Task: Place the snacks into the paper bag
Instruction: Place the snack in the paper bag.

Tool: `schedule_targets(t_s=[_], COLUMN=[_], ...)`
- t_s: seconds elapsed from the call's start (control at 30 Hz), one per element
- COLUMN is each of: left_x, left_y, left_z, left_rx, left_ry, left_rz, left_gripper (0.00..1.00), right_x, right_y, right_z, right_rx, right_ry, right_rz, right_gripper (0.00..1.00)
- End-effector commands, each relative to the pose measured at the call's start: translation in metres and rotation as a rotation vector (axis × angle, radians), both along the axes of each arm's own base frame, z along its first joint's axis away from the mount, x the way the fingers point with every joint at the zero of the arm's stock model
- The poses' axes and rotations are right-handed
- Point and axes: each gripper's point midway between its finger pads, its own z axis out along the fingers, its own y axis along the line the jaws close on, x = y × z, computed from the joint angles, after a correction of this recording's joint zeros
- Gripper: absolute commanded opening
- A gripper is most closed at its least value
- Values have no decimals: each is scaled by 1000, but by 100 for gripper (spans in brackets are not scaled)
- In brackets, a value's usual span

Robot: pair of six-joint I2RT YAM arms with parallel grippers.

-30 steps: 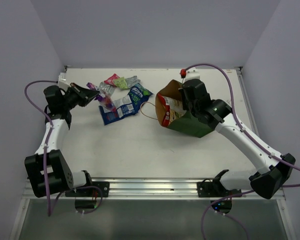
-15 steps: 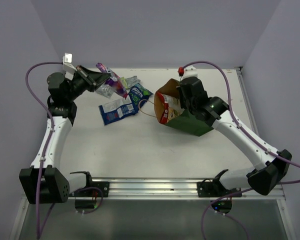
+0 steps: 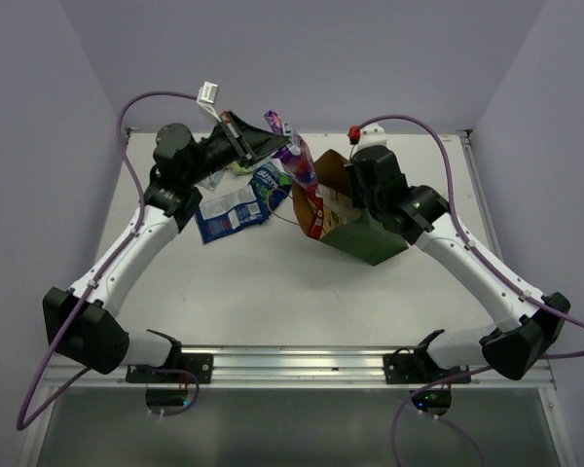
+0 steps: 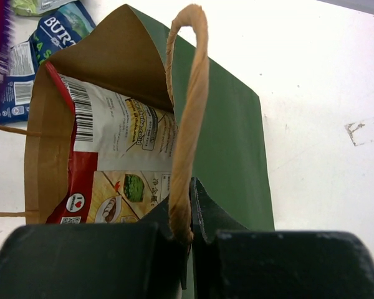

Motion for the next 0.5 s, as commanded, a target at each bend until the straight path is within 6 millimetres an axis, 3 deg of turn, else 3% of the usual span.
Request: schedule_targets(t_s=[0.0,0.13,0.3,0.47], left_x=[-8,-8,-6,-7], left_y=[-27,-56,-88,-94], left_z=[43,37,9,-22], left_rx=[-71,-66,-30,16], left_ry=[-126,-121,-70,-16], left_rz=[-36,-89,-144,-140], left_gripper=[0,0,0,0], right_x=[1,1,0,-1], right_y=[-7,-8,-9,-10], right_z=[26,26,27,27], right_rx=[14,10,13,12], right_ry=[-60,-61,-63,-66], right_rz=[-27,-28,-30,-32], right_gripper=[0,0,0,0])
